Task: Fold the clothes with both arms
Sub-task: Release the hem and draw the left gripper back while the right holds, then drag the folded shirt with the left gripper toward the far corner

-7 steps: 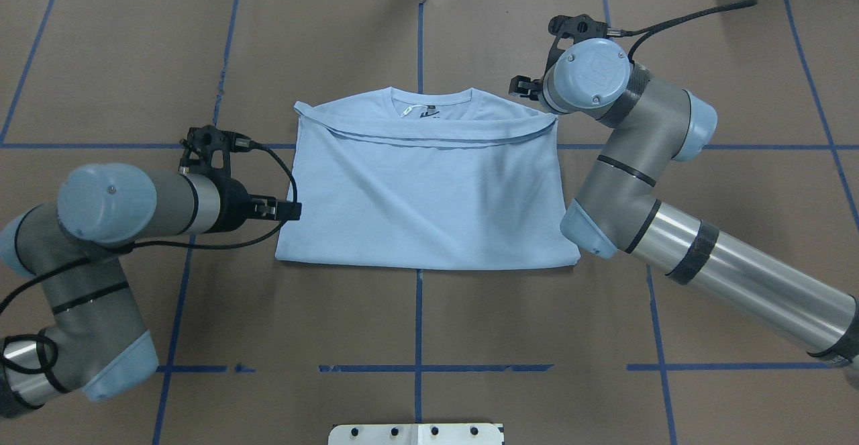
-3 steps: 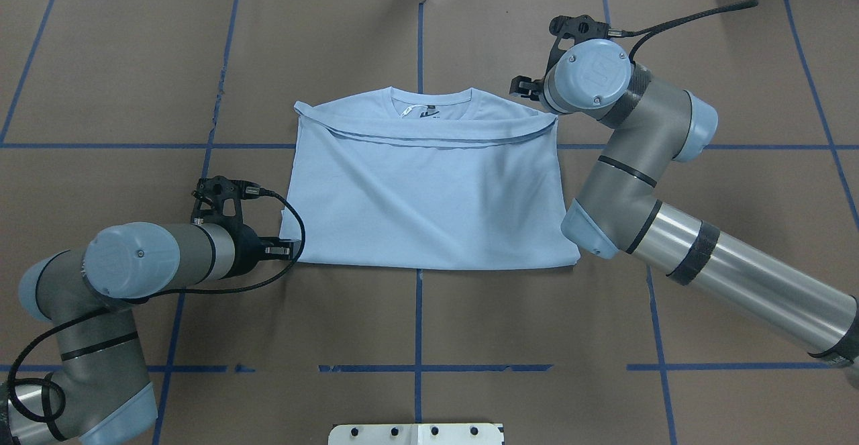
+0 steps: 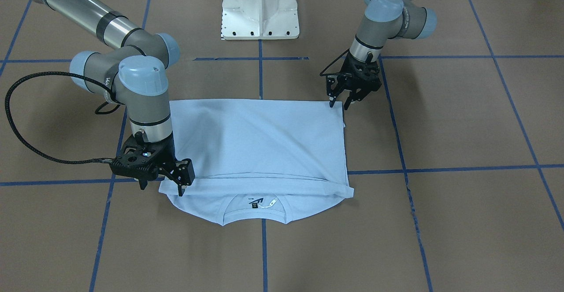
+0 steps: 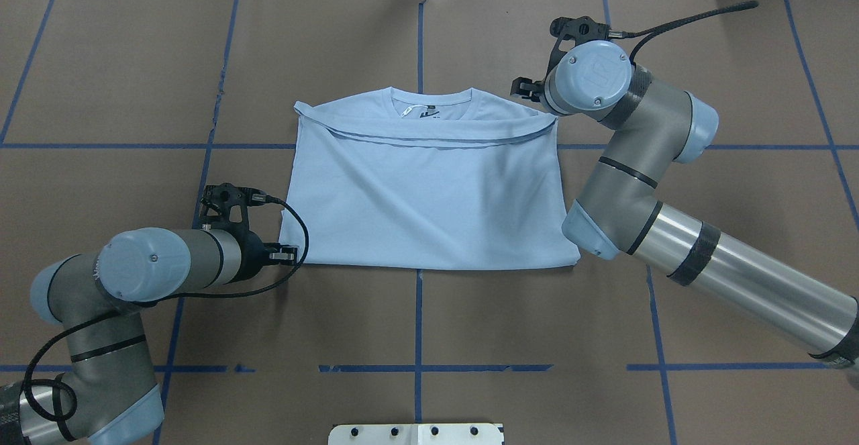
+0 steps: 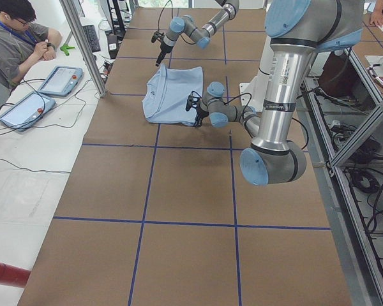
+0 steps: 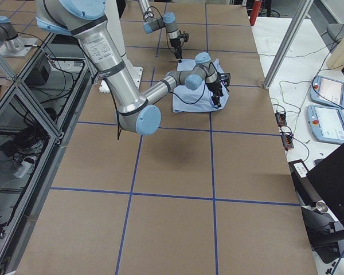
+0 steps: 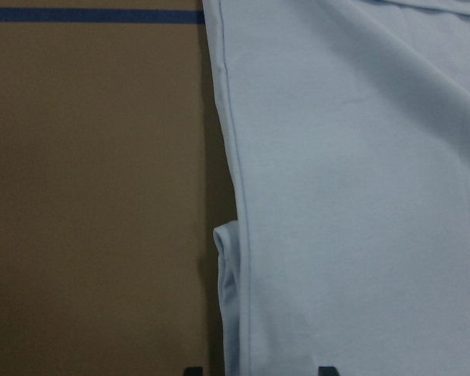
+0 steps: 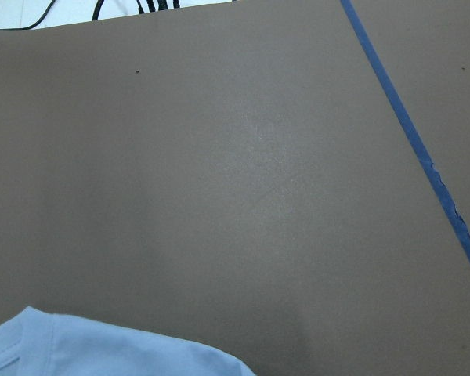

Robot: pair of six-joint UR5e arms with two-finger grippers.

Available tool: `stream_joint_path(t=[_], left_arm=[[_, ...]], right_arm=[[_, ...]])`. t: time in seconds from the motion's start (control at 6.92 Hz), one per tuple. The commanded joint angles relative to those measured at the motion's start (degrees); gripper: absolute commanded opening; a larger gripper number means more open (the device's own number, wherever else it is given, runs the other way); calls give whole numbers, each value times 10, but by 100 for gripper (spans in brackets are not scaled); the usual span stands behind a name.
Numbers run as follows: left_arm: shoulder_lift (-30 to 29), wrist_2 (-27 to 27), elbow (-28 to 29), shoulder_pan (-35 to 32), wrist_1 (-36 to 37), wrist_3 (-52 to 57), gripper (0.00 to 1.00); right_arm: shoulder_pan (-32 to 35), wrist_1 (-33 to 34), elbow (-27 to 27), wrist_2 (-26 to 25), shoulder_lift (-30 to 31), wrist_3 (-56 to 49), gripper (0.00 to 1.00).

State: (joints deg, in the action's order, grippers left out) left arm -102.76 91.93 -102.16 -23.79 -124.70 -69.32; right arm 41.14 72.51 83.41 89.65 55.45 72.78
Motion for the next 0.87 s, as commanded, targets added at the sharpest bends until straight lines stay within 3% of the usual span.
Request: stream_joint_path(t=[0.0, 0.14, 0.29, 0.72], left_arm=[[-1, 0, 3, 1, 0, 0, 25], [-1, 0, 2, 1, 0, -1, 4], [-1, 0, 1, 1, 0, -1, 0], [16, -2, -5, -14, 0, 35, 0]], right_arm=[[0, 0, 0, -1, 0, 0, 100], [0, 0, 0, -1, 0, -1, 100], [0, 0, 0, -1, 0, 0, 100], [0, 0, -1, -1, 0, -2, 100]])
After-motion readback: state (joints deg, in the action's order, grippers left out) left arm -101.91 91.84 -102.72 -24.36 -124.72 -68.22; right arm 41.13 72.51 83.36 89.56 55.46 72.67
